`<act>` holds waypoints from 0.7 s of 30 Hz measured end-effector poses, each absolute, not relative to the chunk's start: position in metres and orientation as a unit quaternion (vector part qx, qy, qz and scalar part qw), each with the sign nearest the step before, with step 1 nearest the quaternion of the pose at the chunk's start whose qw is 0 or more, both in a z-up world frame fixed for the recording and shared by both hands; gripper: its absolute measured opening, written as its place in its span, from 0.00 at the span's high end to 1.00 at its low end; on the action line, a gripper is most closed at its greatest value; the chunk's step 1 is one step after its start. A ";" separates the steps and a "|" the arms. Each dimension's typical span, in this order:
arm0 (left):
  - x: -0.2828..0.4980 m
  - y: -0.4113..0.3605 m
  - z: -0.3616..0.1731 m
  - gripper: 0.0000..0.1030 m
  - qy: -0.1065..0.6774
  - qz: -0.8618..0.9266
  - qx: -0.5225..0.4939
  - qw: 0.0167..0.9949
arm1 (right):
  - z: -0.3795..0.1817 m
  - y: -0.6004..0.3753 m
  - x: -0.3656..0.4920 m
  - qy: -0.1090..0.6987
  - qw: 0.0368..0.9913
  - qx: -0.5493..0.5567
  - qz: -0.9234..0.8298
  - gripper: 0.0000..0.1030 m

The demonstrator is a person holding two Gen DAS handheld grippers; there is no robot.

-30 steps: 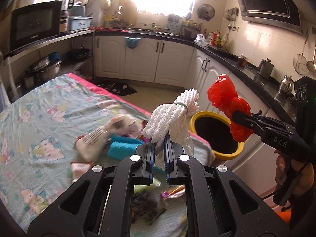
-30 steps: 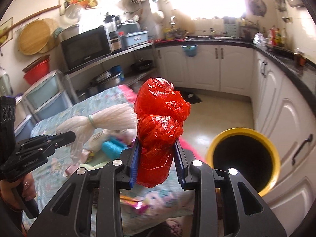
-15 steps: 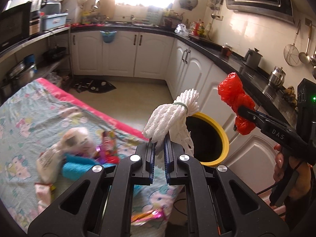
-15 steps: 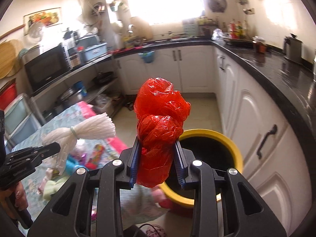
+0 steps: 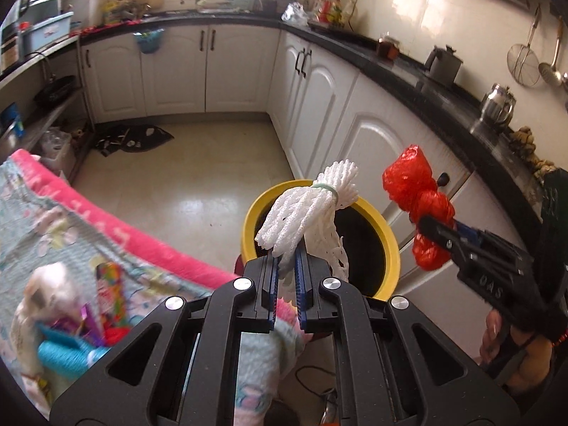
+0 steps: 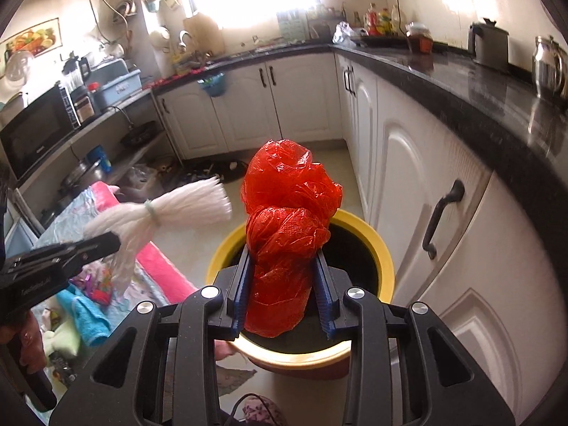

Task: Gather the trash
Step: 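Carry the red bag and white mesh bundle over the yellow-rimmed bin with both grippers, then open both grippers to drop the bag and mesh bundle into the bin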

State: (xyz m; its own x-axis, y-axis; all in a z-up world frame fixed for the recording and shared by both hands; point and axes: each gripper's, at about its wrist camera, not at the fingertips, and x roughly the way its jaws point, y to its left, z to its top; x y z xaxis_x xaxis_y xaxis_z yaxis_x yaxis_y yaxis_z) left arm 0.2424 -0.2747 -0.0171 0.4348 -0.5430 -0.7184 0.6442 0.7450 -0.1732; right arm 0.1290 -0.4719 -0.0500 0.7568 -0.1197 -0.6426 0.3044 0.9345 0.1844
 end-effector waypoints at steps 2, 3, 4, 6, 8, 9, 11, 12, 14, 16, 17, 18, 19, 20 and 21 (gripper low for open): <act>0.250 -0.288 -0.024 0.95 0.407 -0.354 0.070 0.839 | -0.056 -0.476 0.135 0.336 0.923 0.145 -0.115 0.69; 0.255 -0.296 -0.027 0.95 0.411 -0.354 0.073 0.837 | -0.060 -0.479 0.138 0.340 0.921 0.148 -0.115 0.69; 0.259 -0.299 -0.029 0.95 0.414 -0.353 0.074 0.836 | -0.065 -0.482 0.141 0.344 0.919 0.152 -0.114 0.68; 0.267 -0.311 -0.034 0.95 0.422 -0.354 0.076 0.831 | -0.070 -0.488 0.147 0.348 0.917 0.157 -0.114 0.67; 0.274 -0.320 -0.040 0.95 0.428 -0.352 0.081 0.828 | -0.076 -0.495 0.153 0.355 0.914 0.163 -0.111 0.63; 0.277 -0.324 -0.041 0.94 0.430 -0.351 0.082 0.828 | -0.080 -0.499 0.156 0.360 0.912 0.164 -0.112 0.59; 0.283 -0.329 -0.046 0.83 0.436 -0.349 0.078 0.826 | -0.084 -0.506 0.160 0.361 0.910 0.166 -0.119 0.50; 0.286 -0.331 -0.049 0.74 0.440 -0.345 0.076 0.826 | -0.087 -0.509 0.161 0.363 0.908 0.170 -0.122 0.47; 0.289 -0.333 -0.052 0.67 0.442 -0.342 0.072 0.826 | -0.093 -0.513 0.161 0.367 0.905 0.175 -0.123 0.45; 0.291 -0.332 -0.054 0.64 0.443 -0.340 0.069 0.826 | -0.095 -0.515 0.159 0.368 0.904 0.177 -0.125 0.45; 0.291 -0.331 -0.055 0.63 0.442 -0.338 0.066 0.828 | -0.096 -0.516 0.158 0.367 0.904 0.178 -0.126 0.44; 0.292 -0.329 -0.055 0.59 0.441 -0.336 0.063 0.830 | -0.095 -0.516 0.156 0.365 0.905 0.178 -0.128 0.43; 0.292 -0.327 -0.054 0.55 0.440 -0.336 0.060 0.831 | -0.094 -0.516 0.154 0.363 0.905 0.176 -0.132 0.42; 0.292 -0.323 -0.053 0.54 0.439 -0.336 0.053 0.832 | -0.093 -0.515 0.152 0.361 0.906 0.174 -0.135 0.40; 0.293 -0.323 -0.052 0.52 0.439 -0.337 0.049 0.832 | -0.091 -0.514 0.150 0.357 0.908 0.169 -0.138 0.38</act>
State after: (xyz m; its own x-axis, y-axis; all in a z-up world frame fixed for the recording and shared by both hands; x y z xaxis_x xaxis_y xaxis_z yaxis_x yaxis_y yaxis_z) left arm 0.2929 -0.3229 -0.0516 0.3877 -0.5171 -0.7631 0.6034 0.7682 -0.2139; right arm 0.1497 -0.5145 -0.0911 0.7070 -0.1288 -0.6954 0.3710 0.9047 0.2095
